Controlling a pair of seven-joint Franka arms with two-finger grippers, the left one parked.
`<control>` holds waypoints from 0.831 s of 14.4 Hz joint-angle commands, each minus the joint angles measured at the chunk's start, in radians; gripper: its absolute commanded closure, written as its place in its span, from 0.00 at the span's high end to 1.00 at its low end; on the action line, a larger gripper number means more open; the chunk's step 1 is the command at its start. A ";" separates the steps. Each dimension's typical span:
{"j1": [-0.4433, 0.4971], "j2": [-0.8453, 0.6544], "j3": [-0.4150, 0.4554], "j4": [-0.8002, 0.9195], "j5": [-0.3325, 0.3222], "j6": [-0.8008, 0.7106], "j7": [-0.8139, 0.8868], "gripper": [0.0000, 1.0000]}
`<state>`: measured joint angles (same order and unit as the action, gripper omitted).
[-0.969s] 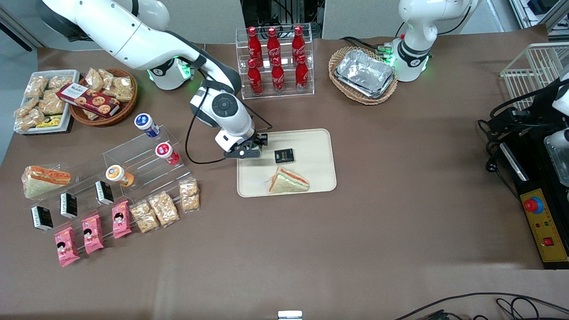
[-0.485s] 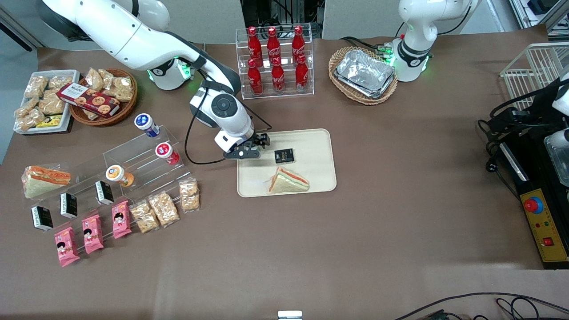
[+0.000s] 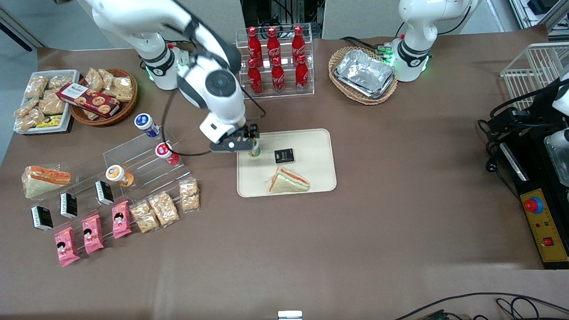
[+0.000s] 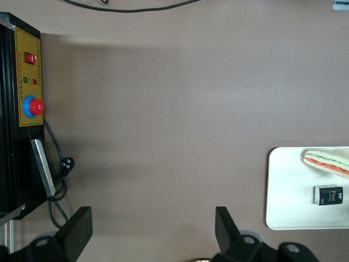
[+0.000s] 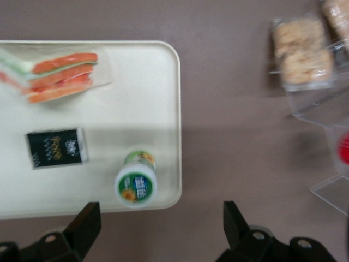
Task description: Place green gum on tray
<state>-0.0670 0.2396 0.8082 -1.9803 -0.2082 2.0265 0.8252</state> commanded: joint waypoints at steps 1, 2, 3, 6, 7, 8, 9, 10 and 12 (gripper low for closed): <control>-0.002 -0.092 -0.065 0.206 0.089 -0.337 -0.174 1.00; -0.002 -0.095 -0.099 0.262 0.090 -0.418 -0.239 1.00; -0.002 -0.111 -0.147 0.309 0.090 -0.475 -0.315 1.00; -0.002 -0.222 -0.330 0.321 0.110 -0.506 -0.574 1.00; -0.002 -0.249 -0.412 0.321 0.146 -0.509 -0.677 1.00; -0.002 -0.270 -0.498 0.319 0.176 -0.509 -0.778 1.00; -0.001 -0.282 -0.565 0.318 0.182 -0.509 -0.864 1.00; -0.002 -0.289 -0.621 0.317 0.182 -0.506 -0.924 1.00; -0.002 -0.289 -0.708 0.319 0.184 -0.496 -1.004 1.00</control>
<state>-0.0766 -0.0359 0.1994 -1.6590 -0.0553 1.5361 -0.0665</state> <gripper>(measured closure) 0.000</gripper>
